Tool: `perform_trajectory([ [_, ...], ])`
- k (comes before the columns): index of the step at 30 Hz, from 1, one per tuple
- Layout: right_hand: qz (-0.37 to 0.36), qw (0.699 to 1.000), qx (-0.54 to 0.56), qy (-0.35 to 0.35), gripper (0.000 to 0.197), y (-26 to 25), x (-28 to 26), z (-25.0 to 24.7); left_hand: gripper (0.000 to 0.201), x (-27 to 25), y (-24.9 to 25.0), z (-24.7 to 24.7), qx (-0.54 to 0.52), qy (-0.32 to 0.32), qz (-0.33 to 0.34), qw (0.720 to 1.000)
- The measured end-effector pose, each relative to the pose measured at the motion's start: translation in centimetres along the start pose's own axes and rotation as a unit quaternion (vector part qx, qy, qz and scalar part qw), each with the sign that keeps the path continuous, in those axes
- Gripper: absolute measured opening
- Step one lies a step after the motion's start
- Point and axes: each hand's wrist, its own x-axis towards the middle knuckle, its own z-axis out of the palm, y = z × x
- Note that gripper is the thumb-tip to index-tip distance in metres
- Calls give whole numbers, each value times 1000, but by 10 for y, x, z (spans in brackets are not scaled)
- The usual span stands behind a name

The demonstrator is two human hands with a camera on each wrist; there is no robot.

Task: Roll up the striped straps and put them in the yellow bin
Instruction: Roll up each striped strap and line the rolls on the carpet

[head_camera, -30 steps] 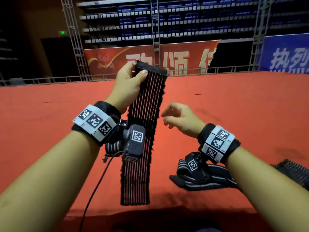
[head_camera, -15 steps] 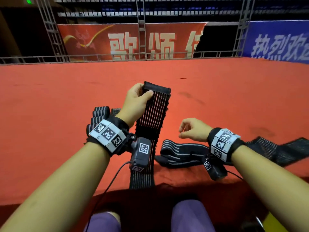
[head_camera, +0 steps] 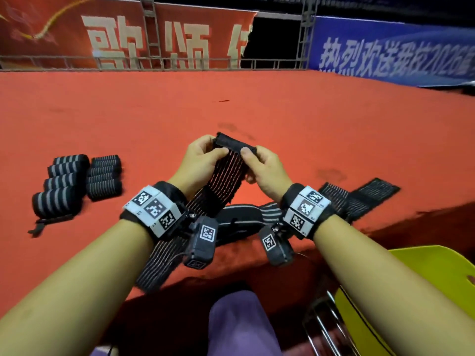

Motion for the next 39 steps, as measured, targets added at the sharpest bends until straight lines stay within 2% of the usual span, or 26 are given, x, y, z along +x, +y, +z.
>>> perform_trajectory([
  [2,-14,998,-32,43,23,2,5,-20,7,5,4,19,-30,-34,-2,999],
  [5,-5,996,-71,48,21,8,5,-54,8,14,9,45,-22,-66,25,997],
  [7,19,996,-72,57,20,13,2,-79,8,20,9,58,-5,-69,41,997],
  [9,66,986,-130,84,18,27,-1,-107,7,29,7,66,-12,-63,30,997],
  [10,102,970,-200,91,16,37,-2,-123,7,33,6,69,-18,-55,27,998],
  [11,144,942,-290,85,14,49,-5,-138,8,38,4,71,-17,-46,31,998],
  [13,238,860,-449,43,14,71,-14,-164,10,48,4,75,-10,-34,50,998],
  [15,318,782,-537,-3,36,88,-25,-179,11,53,7,79,-29,-40,48,998],
  [16,351,754,-555,-16,52,94,-30,-182,11,55,7,82,-40,-46,44,997],
  [17,376,736,-562,-23,66,98,-34,-184,10,56,7,85,-45,-50,41,997],
  [19,402,721,-564,-29,91,106,-37,-186,8,57,3,93,-42,-54,34,997],
  [21,411,724,-553,-28,102,109,-36,-184,7,55,-1,101,-43,-63,27,997],
  [22,408,732,-545,-26,99,110,-36,-183,8,54,-3,105,-46,-70,22,996],
  [24,387,744,-544,-13,77,110,-37,-182,11,51,-7,115,-51,-86,15,995],
  [27,337,761,-555,13,31,108,-40,-179,12,47,-11,126,-36,-99,22,994],
  [31,292,810,-504,70,2,109,-36,-184,7,48,-16,130,-38,-107,21,993],
  [33,298,842,-442,89,13,110,-31,-185,5,48,-18,128,-37,-102,16,994],
  [36,324,893,-289,116,27,107,-21,-181,4,49,-23,121,-37,-91,16,995],
  [38,314,901,-256,156,33,110,-15,-178,4,50,-26,115,-41,-88,11,995],
  [39,297,895,-287,169,34,112,-13,-176,4,50,-27,112,-40,-84,11,996],
])
